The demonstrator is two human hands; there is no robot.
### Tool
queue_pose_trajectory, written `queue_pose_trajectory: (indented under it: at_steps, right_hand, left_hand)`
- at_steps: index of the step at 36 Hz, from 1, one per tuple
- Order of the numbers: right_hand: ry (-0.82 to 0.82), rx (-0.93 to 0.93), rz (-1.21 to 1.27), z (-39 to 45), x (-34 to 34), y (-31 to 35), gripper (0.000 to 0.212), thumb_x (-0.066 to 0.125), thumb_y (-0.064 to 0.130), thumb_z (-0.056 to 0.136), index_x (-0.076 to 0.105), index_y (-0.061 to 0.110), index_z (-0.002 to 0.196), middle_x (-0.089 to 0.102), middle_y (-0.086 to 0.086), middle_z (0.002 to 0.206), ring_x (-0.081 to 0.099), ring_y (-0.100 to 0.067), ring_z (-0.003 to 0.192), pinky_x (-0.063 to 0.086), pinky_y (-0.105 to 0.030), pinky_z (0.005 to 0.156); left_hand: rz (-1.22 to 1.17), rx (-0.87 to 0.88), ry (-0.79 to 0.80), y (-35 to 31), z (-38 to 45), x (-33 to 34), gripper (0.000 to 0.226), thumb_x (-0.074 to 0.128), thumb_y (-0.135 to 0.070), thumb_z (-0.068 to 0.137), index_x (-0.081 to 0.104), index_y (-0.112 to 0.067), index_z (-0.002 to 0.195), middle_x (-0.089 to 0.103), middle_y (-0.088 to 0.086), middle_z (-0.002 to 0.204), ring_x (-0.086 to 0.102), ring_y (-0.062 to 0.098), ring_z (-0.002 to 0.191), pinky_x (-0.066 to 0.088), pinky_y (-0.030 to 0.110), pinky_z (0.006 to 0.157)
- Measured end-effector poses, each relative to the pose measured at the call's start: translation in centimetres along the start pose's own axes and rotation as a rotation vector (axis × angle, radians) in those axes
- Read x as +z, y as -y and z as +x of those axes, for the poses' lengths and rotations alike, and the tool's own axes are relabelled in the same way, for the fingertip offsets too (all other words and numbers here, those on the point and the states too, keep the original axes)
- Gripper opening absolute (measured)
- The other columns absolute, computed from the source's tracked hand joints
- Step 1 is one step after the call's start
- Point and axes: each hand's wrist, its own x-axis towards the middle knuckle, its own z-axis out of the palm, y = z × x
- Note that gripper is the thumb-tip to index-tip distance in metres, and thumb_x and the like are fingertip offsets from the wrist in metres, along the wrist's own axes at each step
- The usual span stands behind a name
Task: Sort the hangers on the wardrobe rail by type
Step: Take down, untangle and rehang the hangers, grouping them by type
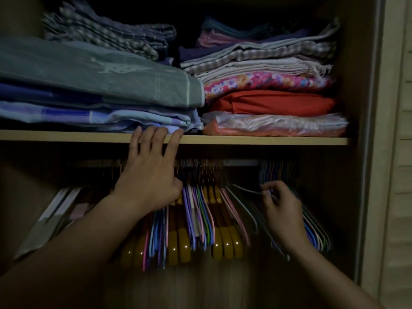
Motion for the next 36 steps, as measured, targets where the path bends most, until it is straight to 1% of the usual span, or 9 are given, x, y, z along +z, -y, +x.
queue_pose_trajectory:
  at_steps: [6, 10, 14, 18, 24, 27, 30, 32, 36]
  right_hand:
    - [-0.14, -0.113, -0.136, 3.5, 1.5, 0.6, 0.014, 0.055, 0.007, 0.096, 0.057, 0.015, 0.108, 0.066, -0.004, 0.093, 0.064, -0.023, 0.079, 0.046, -0.032, 0.064]
    - [0.007, -0.036, -0.287, 6.0, 3.5, 0.0, 0.013, 0.05, 0.011, 0.097, 0.055, 0.014, 0.109, 0.068, -0.016, 0.101, 0.064, -0.039, 0.093, 0.045, -0.039, 0.069]
    - [0.115, 0.001, -0.293, 5.4, 3.2, -1.4, 0.021, 0.049, 0.006, 0.094, 0.056, 0.016, 0.112, 0.068, -0.011, 0.103, 0.065, -0.033, 0.093, 0.051, -0.041, 0.073]
    - [0.141, -0.017, -0.311, 3.0, 0.6, -1.9, 0.021, 0.049, 0.005, 0.096, 0.056, 0.016, 0.113, 0.061, -0.002, 0.093, 0.059, -0.02, 0.075, 0.038, -0.031, 0.058]
    - [0.188, 0.074, -0.256, -3.9, -3.8, -3.1, 0.017, 0.052, 0.007, 0.097, 0.058, 0.021, 0.104, 0.063, 0.001, 0.089, 0.059, -0.016, 0.071, 0.044, -0.033, 0.062]
    - [0.22, 0.167, -0.151, -8.7, -4.9, -4.0, 0.014, 0.051, 0.008, 0.099, 0.06, 0.02, 0.098, 0.059, 0.009, 0.085, 0.057, -0.011, 0.074, 0.043, -0.032, 0.066]
    - [0.229, 0.243, -0.111, -14.7, -5.4, -5.5, 0.013, 0.049, 0.013, 0.101, 0.061, 0.016, 0.098, 0.059, 0.015, 0.088, 0.054, -0.004, 0.085, 0.039, -0.023, 0.072]
    - [0.251, 0.305, -0.082, -18.4, -5.3, -6.4, 0.016, 0.046, 0.018, 0.104, 0.061, 0.016, 0.098, 0.056, 0.019, 0.083, 0.05, 0.001, 0.073, 0.034, -0.022, 0.065]
    - [0.271, 0.44, 0.031, -24.5, -5.4, -7.3, 0.022, 0.043, 0.027, 0.105, 0.06, 0.026, 0.092, 0.058, 0.014, 0.076, 0.05, -0.003, 0.062, 0.037, -0.029, 0.063]
  left_hand:
    - [0.034, 0.0, -0.007, 0.0, 0.1, 0.3, 0.105, 0.058, -0.053, 0.069, 0.014, -0.015, 0.156, 0.024, 0.018, 0.153, 0.015, 0.039, 0.148, 0.004, 0.057, 0.122]
    - [0.059, 0.005, -0.023, 0.1, 0.1, 0.4, 0.103, 0.055, -0.052, 0.069, 0.016, -0.014, 0.156, 0.025, 0.02, 0.152, 0.017, 0.041, 0.147, 0.007, 0.057, 0.122]
    - [0.067, 0.014, -0.005, 0.3, 0.1, 0.4, 0.105, 0.055, -0.053, 0.069, 0.011, -0.015, 0.157, 0.022, 0.019, 0.155, 0.014, 0.041, 0.148, 0.005, 0.056, 0.123]
    - [0.073, -0.002, 0.017, 0.2, 0.1, 0.2, 0.108, 0.058, -0.054, 0.07, 0.006, -0.016, 0.157, 0.017, 0.02, 0.158, 0.009, 0.041, 0.149, 0.002, 0.055, 0.123]
    - [-0.024, -0.06, 0.042, -1.5, -0.1, -0.4, 0.108, 0.068, -0.049, 0.073, 0.01, -0.014, 0.157, 0.012, 0.023, 0.162, 0.003, 0.041, 0.151, -0.002, 0.057, 0.122]
    - [-0.312, -0.15, 0.005, -3.7, -3.2, -0.6, 0.093, 0.064, -0.04, 0.086, 0.008, -0.025, 0.159, 0.0, 0.015, 0.166, -0.004, 0.034, 0.153, 0.003, 0.049, 0.124]
    - [-0.717, -0.239, -0.019, -9.2, -11.3, 1.2, 0.074, 0.062, -0.024, 0.088, 0.031, -0.018, 0.155, 0.024, 0.013, 0.16, 0.02, 0.017, 0.147, 0.02, 0.025, 0.12]
    - [-0.895, -0.336, 0.131, -13.5, -19.4, 4.1, 0.063, 0.063, -0.02, 0.086, 0.046, -0.012, 0.146, 0.045, 0.009, 0.148, 0.039, 0.009, 0.133, 0.031, 0.017, 0.111]
    - [-1.228, -0.778, 0.86, -21.3, -37.3, 8.5, 0.053, 0.07, -0.018, 0.09, 0.052, -0.045, 0.132, 0.056, -0.01, 0.141, 0.053, 0.0, 0.122, 0.043, 0.025, 0.105]
